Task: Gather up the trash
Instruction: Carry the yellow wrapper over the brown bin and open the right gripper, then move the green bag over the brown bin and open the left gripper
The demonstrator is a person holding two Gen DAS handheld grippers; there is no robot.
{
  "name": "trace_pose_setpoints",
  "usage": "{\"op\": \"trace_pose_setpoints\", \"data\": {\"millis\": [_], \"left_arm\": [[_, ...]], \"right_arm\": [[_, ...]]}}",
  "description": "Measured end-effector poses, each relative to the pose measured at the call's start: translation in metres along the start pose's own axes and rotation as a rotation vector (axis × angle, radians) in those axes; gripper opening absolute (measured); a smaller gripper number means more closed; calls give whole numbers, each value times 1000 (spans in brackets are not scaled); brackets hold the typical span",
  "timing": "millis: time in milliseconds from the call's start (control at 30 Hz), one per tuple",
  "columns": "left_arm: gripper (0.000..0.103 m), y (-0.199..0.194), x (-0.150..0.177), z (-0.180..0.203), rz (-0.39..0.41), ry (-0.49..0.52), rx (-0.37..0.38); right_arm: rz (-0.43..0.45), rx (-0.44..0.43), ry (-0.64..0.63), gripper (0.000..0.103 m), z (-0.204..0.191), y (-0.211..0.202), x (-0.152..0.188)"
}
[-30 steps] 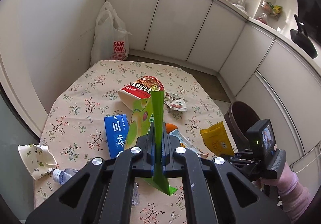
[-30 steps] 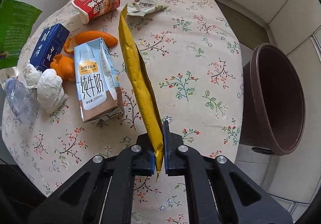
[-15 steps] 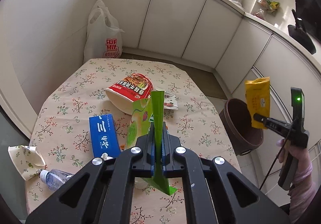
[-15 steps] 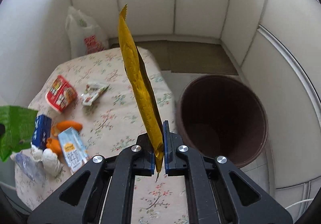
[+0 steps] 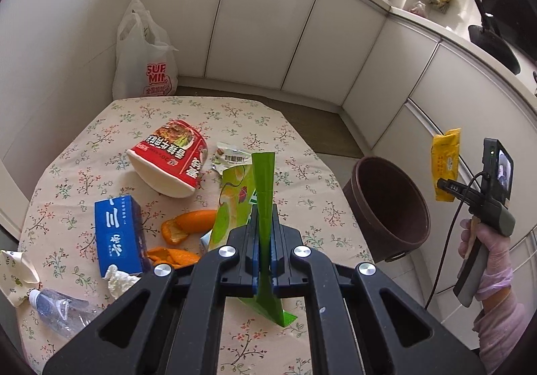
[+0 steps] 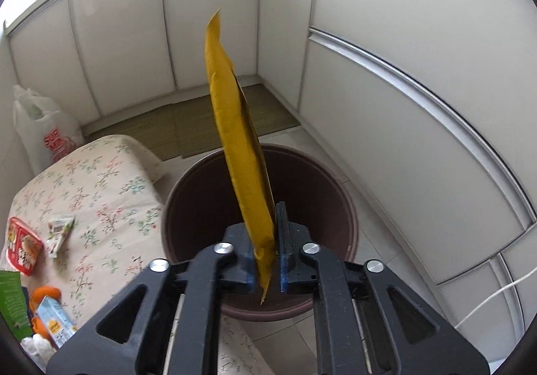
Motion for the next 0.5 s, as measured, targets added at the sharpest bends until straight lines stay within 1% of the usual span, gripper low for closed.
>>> {"op": "trace_pose_setpoints", "data": {"millis": [33, 67, 100, 133, 167, 200, 233, 300, 333, 400, 500], "left_arm": [[4, 2, 0, 5, 1, -1, 6], [4, 5, 0, 10, 4, -3, 13], [4, 7, 0, 15, 7, -6, 22], [4, 9, 0, 20, 9, -8, 33], [4, 11, 0, 26, 11, -7, 42], [4, 14, 0, 32, 14, -3, 51], [4, 17, -2, 39, 16, 2, 59], [4, 22, -3, 54, 20, 10, 81], [4, 24, -4, 62, 19, 13, 95], [5, 31, -6, 79, 13, 17, 122], [5, 47, -11, 109, -13, -13, 187]], "right_arm": [[8, 10, 9, 39, 2, -1, 0], [22, 24, 20, 54, 6, -3, -1], [38, 38, 30, 57, 9, -6, -2], [50, 46, 33, 58, 10, -9, -4], [57, 47, 35, 63, 12, -11, -5], [64, 54, 41, 75, 15, -14, -5], [77, 66, 47, 80, 18, -18, -6], [127, 103, 61, 95, 26, -30, -9], [146, 117, 65, 96, 31, -34, -10], [181, 136, 83, 96, 41, -44, -13], [193, 133, 134, 96, 62, -53, -14]]}}
Point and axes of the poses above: each gripper's, at about its wrist camera, not at the fingertips, and y roughly the way its jaws point, z to its right, x to its underside, the point moved 6 cm from there along y, roughly the way its jaws point, and after that the axes turned 11 degrees about -y, right-handed, at the moved point
